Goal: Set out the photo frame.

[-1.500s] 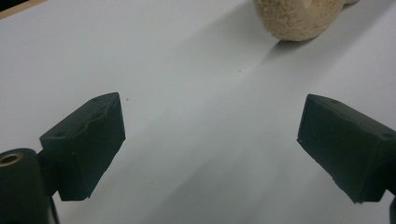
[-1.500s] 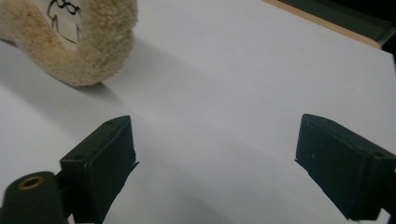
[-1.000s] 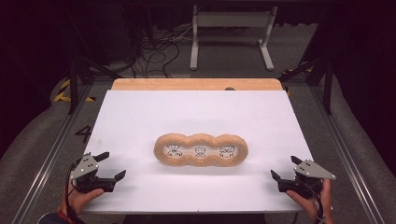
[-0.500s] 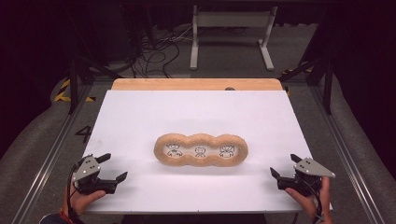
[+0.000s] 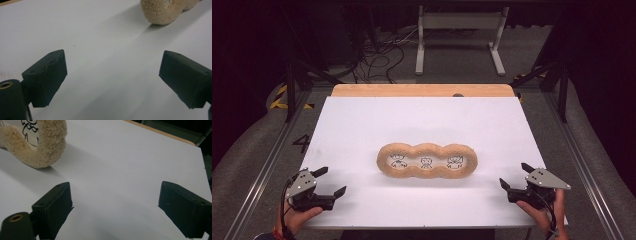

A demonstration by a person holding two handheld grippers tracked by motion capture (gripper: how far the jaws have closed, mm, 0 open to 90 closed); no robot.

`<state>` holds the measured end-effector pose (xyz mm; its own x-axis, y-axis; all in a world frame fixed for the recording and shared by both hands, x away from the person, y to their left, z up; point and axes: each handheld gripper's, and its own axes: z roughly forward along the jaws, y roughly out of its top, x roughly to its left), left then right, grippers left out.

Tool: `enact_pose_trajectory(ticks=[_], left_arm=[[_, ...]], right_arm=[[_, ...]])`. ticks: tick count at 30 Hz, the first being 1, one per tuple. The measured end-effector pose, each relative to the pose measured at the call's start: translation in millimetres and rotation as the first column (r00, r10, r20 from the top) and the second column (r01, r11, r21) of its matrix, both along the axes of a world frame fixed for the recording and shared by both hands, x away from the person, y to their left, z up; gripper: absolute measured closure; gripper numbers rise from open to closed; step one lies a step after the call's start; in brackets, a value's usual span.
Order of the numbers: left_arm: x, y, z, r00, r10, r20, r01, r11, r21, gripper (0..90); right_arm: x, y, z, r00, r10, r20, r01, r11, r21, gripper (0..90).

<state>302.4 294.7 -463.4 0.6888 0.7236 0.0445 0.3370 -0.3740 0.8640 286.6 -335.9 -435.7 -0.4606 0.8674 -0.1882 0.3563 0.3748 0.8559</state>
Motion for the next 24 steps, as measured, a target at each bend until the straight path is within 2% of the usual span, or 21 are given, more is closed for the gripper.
enact_pose_trajectory(ticks=[7, 24], left_arm=[[-0.6, -2.3, 2.3, 0.9999, 0.001, 0.014, -0.001, 1.0, 0.009, 8.1], [6.2, -9.8, 1.7, 0.9999, -0.016, 0.001, 0.016, 0.9998, 0.014, 8.1]], right_arm=[[0.2, 1.3, -3.6, 0.9999, 0.006, -0.014, -0.006, 1.0, -0.006, 11.4], [-2.2, -5.3, -6.3, 0.9997, -0.009, -0.024, 0.009, 1.0, 0.004, 11.3]])
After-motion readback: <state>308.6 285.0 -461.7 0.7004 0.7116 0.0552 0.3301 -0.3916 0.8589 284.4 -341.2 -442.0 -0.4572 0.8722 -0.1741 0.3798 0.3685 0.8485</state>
